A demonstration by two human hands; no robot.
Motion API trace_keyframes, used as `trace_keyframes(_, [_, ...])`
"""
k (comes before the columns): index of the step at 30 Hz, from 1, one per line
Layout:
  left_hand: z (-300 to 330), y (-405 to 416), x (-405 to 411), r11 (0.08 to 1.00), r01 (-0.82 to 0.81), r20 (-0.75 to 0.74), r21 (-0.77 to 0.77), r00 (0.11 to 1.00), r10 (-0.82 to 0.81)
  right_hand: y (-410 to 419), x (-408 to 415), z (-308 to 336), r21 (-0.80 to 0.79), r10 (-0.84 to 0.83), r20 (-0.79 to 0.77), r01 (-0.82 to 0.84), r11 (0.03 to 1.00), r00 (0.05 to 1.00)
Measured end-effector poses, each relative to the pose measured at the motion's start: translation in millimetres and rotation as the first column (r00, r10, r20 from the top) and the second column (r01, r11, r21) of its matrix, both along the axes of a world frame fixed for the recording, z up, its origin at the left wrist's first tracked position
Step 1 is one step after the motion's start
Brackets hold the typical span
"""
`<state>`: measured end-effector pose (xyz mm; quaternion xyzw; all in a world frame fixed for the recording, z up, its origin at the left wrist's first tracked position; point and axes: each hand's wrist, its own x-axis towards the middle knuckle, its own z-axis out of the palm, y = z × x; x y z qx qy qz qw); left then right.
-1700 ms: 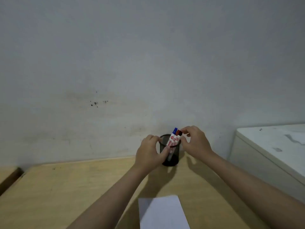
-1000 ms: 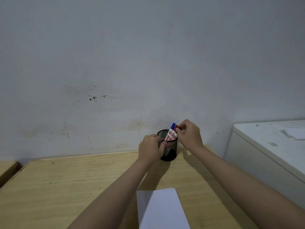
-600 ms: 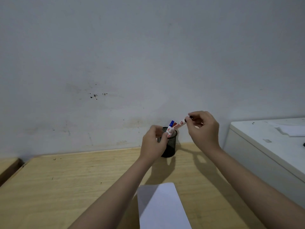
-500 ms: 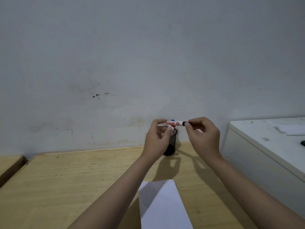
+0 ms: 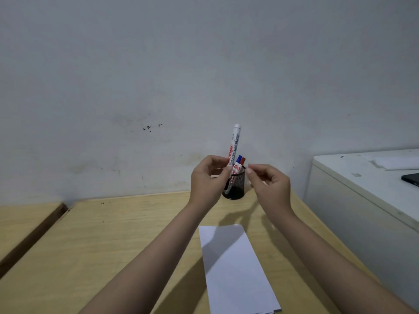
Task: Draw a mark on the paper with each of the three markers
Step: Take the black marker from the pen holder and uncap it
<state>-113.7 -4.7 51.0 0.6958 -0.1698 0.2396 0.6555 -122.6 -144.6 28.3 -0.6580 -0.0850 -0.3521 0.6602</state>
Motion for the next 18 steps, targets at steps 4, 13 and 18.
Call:
trace_keyframes(4, [-6.8,2.7,-13.2,0.994,0.014,0.038,0.106,0.999,-0.018,9.6,-1.2,10.6,0.047,0.096,-0.142,-0.091,0.995,0.985])
trace_keyframes(13, [-27.0,23.8,-24.9,0.968,-0.08,-0.022,0.237,0.996,0.088,16.4,-7.5,8.3,0.103,0.136,-0.167,-0.12,0.988,0.977])
trace_keyframes(18, [-30.7,24.0,-28.6,0.972,-0.077,-0.016,0.224,0.996,0.082,22.7,-8.7,0.6,0.072,0.225,-0.188,-0.216,0.974,0.956])
